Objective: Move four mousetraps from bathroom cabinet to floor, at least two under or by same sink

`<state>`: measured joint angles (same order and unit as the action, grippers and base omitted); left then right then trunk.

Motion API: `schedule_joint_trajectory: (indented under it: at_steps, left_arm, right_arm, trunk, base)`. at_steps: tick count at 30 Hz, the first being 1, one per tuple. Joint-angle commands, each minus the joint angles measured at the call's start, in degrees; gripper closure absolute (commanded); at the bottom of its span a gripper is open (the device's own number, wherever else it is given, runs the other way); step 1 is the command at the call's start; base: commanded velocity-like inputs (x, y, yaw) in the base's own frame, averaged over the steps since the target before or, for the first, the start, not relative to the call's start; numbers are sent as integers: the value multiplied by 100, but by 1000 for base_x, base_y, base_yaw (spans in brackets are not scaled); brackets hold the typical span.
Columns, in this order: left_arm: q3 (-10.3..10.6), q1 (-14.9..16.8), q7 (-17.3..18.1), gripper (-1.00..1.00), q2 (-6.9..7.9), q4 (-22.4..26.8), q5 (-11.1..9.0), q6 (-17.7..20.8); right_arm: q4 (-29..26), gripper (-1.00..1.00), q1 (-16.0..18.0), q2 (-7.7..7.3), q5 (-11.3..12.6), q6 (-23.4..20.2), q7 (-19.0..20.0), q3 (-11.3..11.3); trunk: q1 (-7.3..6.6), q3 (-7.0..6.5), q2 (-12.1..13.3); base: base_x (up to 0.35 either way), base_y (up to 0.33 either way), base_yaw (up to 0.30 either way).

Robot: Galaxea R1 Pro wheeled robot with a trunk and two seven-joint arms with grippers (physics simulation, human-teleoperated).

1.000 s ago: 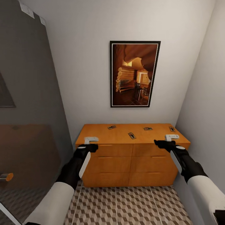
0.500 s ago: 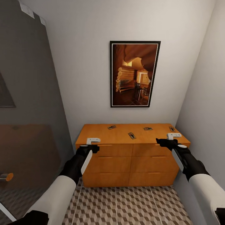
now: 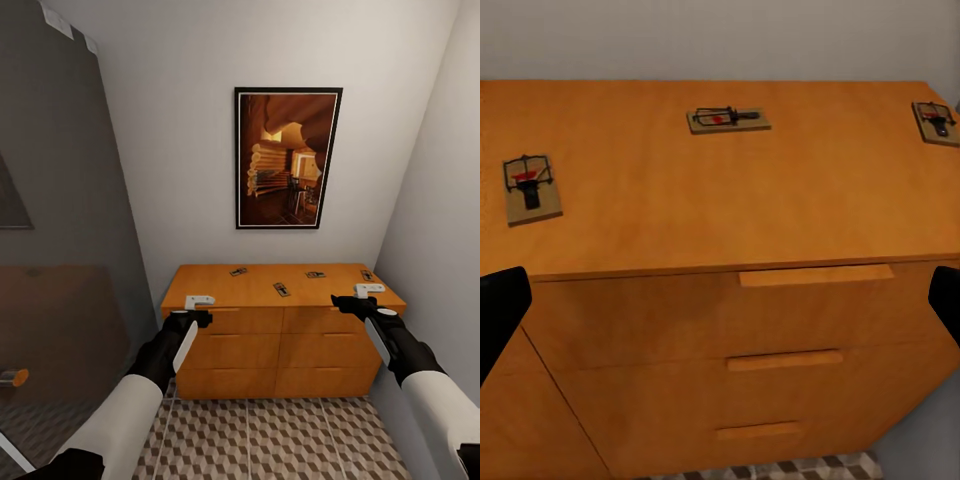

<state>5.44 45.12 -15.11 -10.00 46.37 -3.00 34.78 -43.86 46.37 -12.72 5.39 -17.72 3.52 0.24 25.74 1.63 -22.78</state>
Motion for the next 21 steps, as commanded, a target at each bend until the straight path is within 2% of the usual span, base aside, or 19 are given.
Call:
schedule_joint_trajectory:
  at_steps: [1,11,21]
  left_arm:
    - [10,5,-45,-100,0,-25,-33,24]
    - [9,5,-57,-100,0,-700,-62,-59]
    - [2,5,-9,-100,0,-861,-76,-94]
  right_arm:
    - [-9,-100,4,-3,56,-30,6,2]
    - [-9,-100,4,4,53,-30,12,10]
    - [-9,-100,4,7,70,-24,50,11]
  trunk:
    - [4,14,-14]
    - [4,14,-14]
    - [4,14,-14]
  base:
    - [0,0,0]
    - [0,0,0]
    - [0,0,0]
